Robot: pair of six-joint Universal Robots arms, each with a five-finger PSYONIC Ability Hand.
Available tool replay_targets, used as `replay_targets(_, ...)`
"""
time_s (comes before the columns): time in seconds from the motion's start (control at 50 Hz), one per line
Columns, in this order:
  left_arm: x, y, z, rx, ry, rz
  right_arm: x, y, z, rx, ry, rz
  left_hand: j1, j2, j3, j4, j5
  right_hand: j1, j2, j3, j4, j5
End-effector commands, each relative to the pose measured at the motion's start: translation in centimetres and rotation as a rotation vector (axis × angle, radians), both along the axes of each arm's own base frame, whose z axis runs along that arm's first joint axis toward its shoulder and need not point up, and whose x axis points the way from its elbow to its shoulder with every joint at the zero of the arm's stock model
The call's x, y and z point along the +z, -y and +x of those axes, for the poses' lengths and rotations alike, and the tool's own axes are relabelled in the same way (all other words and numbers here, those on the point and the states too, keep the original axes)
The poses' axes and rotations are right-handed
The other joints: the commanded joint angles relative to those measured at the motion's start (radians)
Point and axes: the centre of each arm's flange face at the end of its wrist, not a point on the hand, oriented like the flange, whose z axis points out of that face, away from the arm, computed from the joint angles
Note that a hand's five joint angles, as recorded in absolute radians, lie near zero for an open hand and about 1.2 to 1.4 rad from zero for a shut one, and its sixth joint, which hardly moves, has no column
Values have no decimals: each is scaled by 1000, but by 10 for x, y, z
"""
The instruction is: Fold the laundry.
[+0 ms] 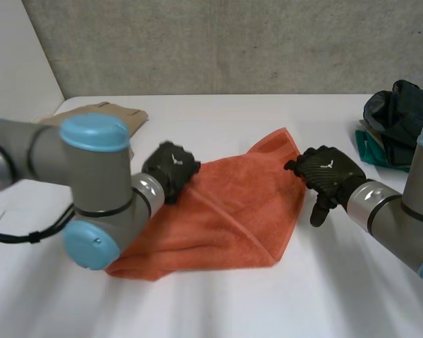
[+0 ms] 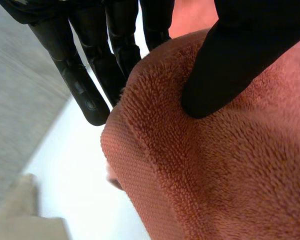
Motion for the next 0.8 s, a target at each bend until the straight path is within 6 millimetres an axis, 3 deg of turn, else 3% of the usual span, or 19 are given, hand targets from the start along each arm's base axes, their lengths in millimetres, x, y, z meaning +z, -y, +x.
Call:
replay_targets(0.02,69,-27,8,-5,-107,-140,9,9,-2,-24,31,-13,262,201,208,201,261,-124,-204,-95,-102,-73)
replay_targets(0.12,107,-38,20,6,-154,-215,13,7,-2,-36,61,51,262,201,208,201,261,-124,-204,-95,-102,-73)
replay_targets(0.2,125,-44,23,11,-182,-253,14,-1,0,-10,87,132,262,201,208,201,261,-124,-204,-95,-102,-73)
replay_targets(0.36,163,-51,32,68,-281,-322,-4,-9,15,111,204,221,262,201,208,201,261,-124,-204,-95,-102,-73)
replay_targets(0.48,175,-54,34,75,-338,-322,-21,4,26,132,302,212,262,201,208,201,261,-124,-204,-95,-102,-73)
replay_targets(0.64,179,-58,35,74,-352,-322,-54,0,76,248,315,141,262,201,208,201,261,-124,-204,-95,-102,-73)
replay_targets(0.8,193,-66,38,69,-411,-328,-65,7,98,271,324,129,262,201,208,201,261,-124,-204,-95,-102,-73)
